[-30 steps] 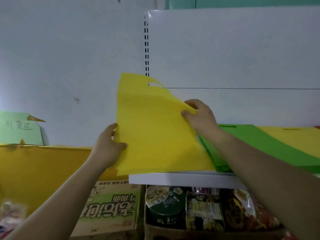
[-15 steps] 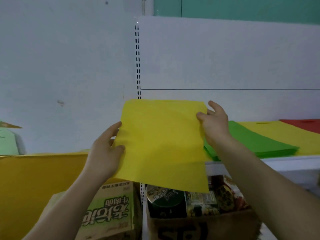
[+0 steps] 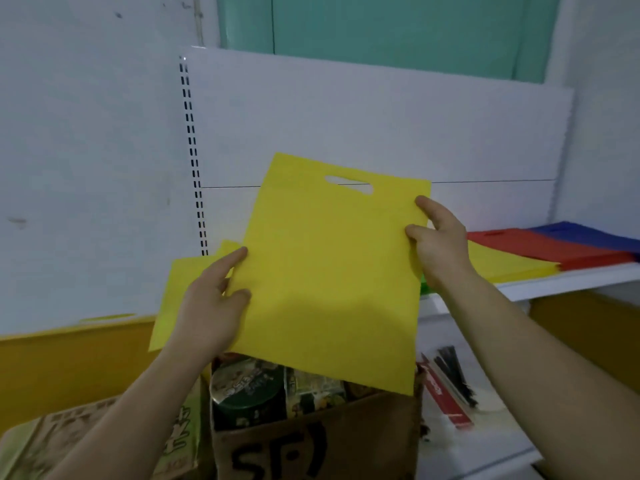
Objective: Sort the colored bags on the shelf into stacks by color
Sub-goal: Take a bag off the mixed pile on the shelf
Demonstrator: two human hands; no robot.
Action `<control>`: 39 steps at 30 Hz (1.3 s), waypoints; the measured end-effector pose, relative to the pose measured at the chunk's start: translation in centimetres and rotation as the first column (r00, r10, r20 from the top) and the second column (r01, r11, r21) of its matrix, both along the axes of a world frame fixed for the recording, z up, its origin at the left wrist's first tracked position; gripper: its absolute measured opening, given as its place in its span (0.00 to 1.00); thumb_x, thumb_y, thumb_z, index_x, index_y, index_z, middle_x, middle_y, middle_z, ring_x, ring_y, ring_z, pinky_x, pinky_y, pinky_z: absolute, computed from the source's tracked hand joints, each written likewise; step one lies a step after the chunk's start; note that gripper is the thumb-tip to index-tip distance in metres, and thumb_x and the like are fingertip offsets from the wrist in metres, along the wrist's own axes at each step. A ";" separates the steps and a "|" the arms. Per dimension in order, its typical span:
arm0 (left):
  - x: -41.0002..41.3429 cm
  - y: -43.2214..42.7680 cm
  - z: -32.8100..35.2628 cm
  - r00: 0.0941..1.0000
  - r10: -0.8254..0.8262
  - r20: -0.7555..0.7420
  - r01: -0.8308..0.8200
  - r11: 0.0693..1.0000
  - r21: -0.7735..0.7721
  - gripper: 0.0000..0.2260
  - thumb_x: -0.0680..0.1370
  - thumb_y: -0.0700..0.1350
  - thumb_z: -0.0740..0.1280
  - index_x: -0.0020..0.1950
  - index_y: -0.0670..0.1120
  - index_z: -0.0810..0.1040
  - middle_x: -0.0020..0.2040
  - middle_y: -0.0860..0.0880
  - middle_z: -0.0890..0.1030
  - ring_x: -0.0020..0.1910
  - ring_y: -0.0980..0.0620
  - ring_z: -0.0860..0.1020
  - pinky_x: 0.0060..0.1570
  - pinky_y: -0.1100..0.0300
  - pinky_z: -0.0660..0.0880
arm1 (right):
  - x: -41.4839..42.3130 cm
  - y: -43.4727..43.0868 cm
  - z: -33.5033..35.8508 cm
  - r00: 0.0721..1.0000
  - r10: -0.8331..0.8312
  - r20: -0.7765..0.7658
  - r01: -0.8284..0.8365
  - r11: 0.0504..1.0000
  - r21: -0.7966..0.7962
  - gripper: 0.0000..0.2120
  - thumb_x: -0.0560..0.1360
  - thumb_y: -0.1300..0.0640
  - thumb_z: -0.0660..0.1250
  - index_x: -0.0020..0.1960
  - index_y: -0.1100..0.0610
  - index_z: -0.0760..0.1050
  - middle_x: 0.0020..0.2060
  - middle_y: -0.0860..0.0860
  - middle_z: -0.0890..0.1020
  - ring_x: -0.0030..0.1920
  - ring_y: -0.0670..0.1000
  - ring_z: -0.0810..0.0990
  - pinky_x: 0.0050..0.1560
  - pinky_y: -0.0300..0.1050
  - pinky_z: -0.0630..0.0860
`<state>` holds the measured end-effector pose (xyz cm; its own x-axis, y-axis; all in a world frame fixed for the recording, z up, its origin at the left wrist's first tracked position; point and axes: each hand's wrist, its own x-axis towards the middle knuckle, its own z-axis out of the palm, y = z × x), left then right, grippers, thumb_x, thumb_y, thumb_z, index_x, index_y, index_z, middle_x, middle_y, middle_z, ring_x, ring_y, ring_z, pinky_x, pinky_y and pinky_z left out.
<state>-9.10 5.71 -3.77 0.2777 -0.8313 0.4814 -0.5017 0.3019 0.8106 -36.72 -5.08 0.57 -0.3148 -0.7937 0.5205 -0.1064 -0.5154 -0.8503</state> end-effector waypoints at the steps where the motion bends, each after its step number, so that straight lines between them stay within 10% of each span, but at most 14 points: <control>1: -1.7 -0.2 -0.1 1.000 -0.018 0.002 0.018 1.000 -0.003 0.24 0.78 0.38 0.64 0.69 0.62 0.67 0.68 0.47 0.72 0.62 0.42 0.73 0.56 0.45 0.73 | -1.9 0.4 0.0 1.000 -0.024 -0.015 0.024 1.000 -0.008 0.26 0.73 0.69 0.65 0.68 0.54 0.72 0.62 0.47 0.75 0.59 0.45 0.73 0.56 0.39 0.71; 11: -21.6 -3.0 -0.8 0.964 -0.262 -0.053 0.264 0.964 0.028 0.25 0.78 0.36 0.63 0.71 0.58 0.67 0.59 0.46 0.78 0.47 0.49 0.78 0.37 0.60 0.75 | -22.8 5.2 0.2 0.972 -0.231 -0.039 0.230 0.973 -0.020 0.26 0.75 0.67 0.63 0.71 0.52 0.69 0.68 0.47 0.71 0.62 0.45 0.72 0.60 0.40 0.71; 16: -30.1 -4.6 -1.2 0.940 -0.340 -0.026 0.341 0.940 0.029 0.25 0.79 0.37 0.63 0.72 0.56 0.66 0.65 0.45 0.75 0.57 0.43 0.76 0.48 0.53 0.74 | -30.7 7.3 0.5 0.945 -0.326 -0.039 0.326 0.945 -0.015 0.26 0.76 0.67 0.63 0.71 0.51 0.68 0.67 0.46 0.71 0.58 0.42 0.71 0.50 0.28 0.70; 22: -36.5 -7.4 -1.1 0.914 -0.404 0.010 0.404 0.914 0.040 0.24 0.78 0.38 0.64 0.71 0.57 0.66 0.65 0.38 0.73 0.62 0.35 0.72 0.55 0.43 0.72 | -37.1 6.8 0.2 0.922 -0.386 0.018 0.386 0.922 0.020 0.25 0.75 0.67 0.63 0.69 0.49 0.70 0.64 0.45 0.72 0.61 0.48 0.74 0.63 0.50 0.73; 30: -40.3 -13.9 -0.5 0.921 -0.386 0.059 0.386 0.922 0.008 0.24 0.77 0.37 0.65 0.72 0.52 0.68 0.64 0.33 0.72 0.61 0.34 0.72 0.53 0.51 0.70 | -40.5 0.2 0.4 0.921 -0.388 0.033 0.386 0.921 0.051 0.25 0.77 0.68 0.61 0.71 0.51 0.68 0.62 0.46 0.72 0.44 0.38 0.74 0.34 0.24 0.71; 35: -40.6 -19.4 0.5 0.938 -0.345 0.017 0.345 0.939 0.001 0.25 0.77 0.37 0.65 0.71 0.54 0.68 0.63 0.41 0.76 0.59 0.39 0.75 0.52 0.54 0.71 | -40.8 -6.4 1.6 0.927 -0.371 -0.048 0.373 0.927 0.044 0.27 0.77 0.66 0.63 0.73 0.50 0.65 0.70 0.48 0.69 0.65 0.51 0.71 0.64 0.48 0.72; 39: -39.6 -22.0 1.4 0.960 -0.277 0.043 0.277 0.961 0.000 0.25 0.76 0.36 0.65 0.71 0.53 0.68 0.63 0.44 0.76 0.54 0.44 0.76 0.56 0.52 0.72 | -40.2 -11.3 2.1 0.941 -0.322 -0.102 0.327 0.944 0.042 0.27 0.77 0.65 0.63 0.74 0.52 0.63 0.71 0.49 0.68 0.67 0.49 0.69 0.61 0.40 0.68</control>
<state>-48.68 -16.28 -2.32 0.0160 -0.8697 0.4933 -0.4313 0.4391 0.7882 -76.89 -16.34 2.71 -0.5126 -0.6859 0.5165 -0.3395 -0.3906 -0.8557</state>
